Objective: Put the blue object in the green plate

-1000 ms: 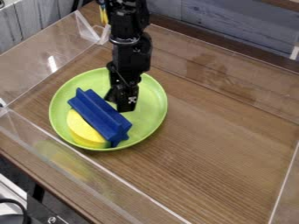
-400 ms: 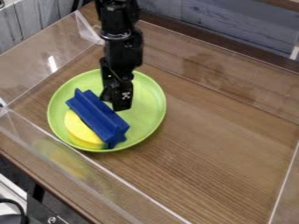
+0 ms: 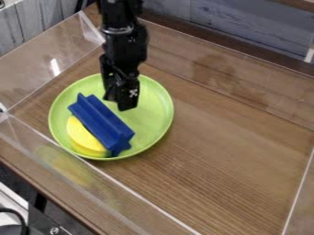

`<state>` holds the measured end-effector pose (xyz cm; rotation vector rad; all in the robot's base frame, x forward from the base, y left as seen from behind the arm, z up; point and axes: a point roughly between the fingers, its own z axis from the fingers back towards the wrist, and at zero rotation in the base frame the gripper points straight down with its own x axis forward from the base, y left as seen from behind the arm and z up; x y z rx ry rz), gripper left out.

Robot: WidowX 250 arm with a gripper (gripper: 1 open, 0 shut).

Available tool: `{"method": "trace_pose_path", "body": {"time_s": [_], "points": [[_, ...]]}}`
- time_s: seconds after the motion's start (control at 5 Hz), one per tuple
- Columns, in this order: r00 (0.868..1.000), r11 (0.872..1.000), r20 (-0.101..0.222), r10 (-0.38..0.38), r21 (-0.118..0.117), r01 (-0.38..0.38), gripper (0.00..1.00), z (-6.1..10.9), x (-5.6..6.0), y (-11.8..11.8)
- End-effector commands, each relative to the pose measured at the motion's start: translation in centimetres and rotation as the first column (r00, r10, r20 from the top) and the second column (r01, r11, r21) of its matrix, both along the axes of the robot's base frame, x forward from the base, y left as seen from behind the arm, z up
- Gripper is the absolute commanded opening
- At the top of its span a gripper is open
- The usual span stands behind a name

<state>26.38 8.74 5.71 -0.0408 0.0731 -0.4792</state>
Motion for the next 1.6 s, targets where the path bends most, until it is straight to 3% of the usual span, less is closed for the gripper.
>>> {"method": "trace_pose_path", "body": {"time_s": [0.0, 0.2, 0.6, 1.0, 1.4], "points": [[0.997, 1.000, 0.077, -0.005, 0.019, 0.003, 1.00, 2.4, 0.4, -0.2], [0.997, 1.000, 0.080, 0.002, 0.016, -0.003, 1.00, 2.7, -0.2, -0.4], [0.997, 1.000, 0.082, 0.004, 0.011, -0.005, 1.00, 3.3, 0.4, 0.9], [0.996, 0.999, 0.076, 0.038, 0.009, -0.039, 1.00, 0.6, 0.9, 0.7], [0.993, 0.996, 0.088, 0.083, 0.003, -0.084, 1.00, -1.0, 0.4, 0.5]]}}
